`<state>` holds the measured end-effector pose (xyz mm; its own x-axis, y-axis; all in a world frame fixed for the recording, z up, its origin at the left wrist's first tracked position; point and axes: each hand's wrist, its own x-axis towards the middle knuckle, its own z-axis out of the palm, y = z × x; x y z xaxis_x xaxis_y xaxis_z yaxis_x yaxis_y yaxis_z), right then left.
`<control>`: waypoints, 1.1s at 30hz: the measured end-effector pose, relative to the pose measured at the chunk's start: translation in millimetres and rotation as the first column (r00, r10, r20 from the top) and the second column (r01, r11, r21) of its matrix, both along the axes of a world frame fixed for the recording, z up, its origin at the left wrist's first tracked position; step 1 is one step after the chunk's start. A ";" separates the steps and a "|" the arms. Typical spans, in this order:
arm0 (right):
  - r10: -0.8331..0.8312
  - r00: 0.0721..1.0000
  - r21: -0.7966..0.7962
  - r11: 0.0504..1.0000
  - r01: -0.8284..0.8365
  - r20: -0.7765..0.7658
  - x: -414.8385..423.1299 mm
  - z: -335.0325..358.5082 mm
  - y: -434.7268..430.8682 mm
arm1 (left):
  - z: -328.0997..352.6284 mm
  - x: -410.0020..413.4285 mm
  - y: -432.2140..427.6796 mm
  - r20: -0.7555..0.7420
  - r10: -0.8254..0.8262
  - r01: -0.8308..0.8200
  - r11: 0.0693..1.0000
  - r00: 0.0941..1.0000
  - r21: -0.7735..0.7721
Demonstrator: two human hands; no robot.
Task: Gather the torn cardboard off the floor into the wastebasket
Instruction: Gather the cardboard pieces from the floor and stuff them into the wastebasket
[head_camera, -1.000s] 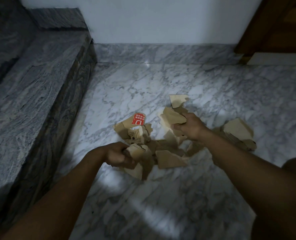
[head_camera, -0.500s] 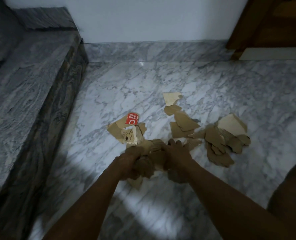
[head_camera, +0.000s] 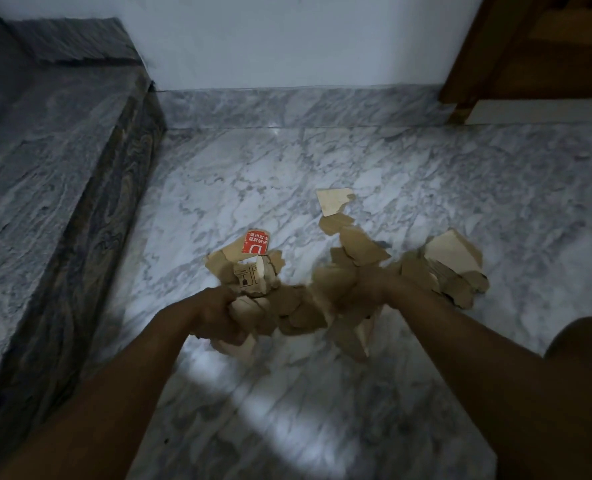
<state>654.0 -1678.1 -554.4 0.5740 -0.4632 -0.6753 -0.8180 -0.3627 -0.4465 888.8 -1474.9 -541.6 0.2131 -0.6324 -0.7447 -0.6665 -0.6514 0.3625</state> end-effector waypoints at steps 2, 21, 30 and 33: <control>-0.073 0.997 -0.097 0.992 0.076 0.035 -16.5 -2.8 -9.5 | -0.4 -4.3 -6.2 -0.046 0.000 -0.002 0.999 0.999 -0.045; 0.535 0.820 -0.016 0.836 -0.549 -0.204 -34.0 -17.6 34.0 | -13.1 -26.4 -40.2 0.100 -0.267 0.252 0.957 0.958 0.144; 0.661 0.739 -0.251 0.699 -0.670 -0.132 -41.6 -49.0 87.9 | -26.6 -45.2 -65.7 0.178 -0.472 0.483 0.875 0.863 -0.020; 0.640 0.758 -0.204 0.731 -0.651 -0.127 -44.4 -49.2 88.8 | -47.7 -44.1 -67.1 0.392 -0.552 0.576 0.815 0.736 0.064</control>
<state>609.7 -1589.3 -603.6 0.7622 -0.1312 -0.6339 -0.3668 -0.8944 -0.2559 844.7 -1542.0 -589.3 0.0568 -0.7655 -0.6409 -0.9947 -0.0986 0.0297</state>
